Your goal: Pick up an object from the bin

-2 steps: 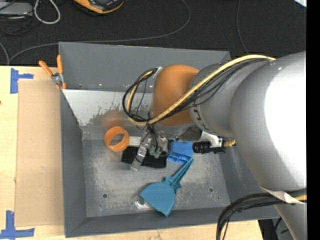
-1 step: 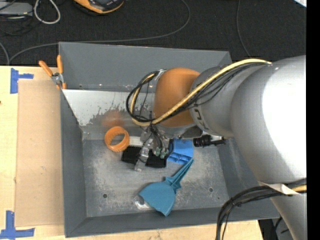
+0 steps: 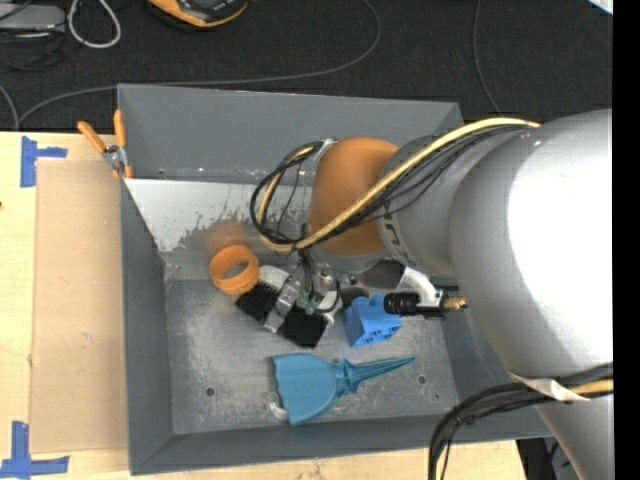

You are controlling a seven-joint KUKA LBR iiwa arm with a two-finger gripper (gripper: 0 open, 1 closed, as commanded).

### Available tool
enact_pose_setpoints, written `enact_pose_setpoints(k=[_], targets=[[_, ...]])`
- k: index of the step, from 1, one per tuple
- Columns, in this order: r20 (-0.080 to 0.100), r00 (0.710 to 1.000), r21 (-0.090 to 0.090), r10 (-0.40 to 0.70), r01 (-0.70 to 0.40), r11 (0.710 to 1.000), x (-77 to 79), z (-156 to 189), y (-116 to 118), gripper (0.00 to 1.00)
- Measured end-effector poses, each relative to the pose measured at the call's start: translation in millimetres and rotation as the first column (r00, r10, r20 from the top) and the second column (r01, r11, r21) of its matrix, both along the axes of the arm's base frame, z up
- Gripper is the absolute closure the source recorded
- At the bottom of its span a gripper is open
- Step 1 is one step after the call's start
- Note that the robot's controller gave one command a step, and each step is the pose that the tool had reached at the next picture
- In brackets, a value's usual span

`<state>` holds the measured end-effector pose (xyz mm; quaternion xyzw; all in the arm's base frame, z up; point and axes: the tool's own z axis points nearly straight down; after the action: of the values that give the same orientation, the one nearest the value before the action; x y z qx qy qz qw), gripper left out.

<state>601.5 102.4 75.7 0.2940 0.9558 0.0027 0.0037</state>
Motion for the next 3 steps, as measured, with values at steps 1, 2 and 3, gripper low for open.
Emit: enact_pose_setpoints(k=[1,2,3], targets=[[0.0,1.0,0.0,0.0,0.0,1.0,0.1,0,0,1.0],[-0.001,1.0,0.001,0.0,0.0,1.0,0.4,3,0,1.0],[-0.002,1.0,0.002,0.0,0.0,1.0,0.0,15,1,1.0]])
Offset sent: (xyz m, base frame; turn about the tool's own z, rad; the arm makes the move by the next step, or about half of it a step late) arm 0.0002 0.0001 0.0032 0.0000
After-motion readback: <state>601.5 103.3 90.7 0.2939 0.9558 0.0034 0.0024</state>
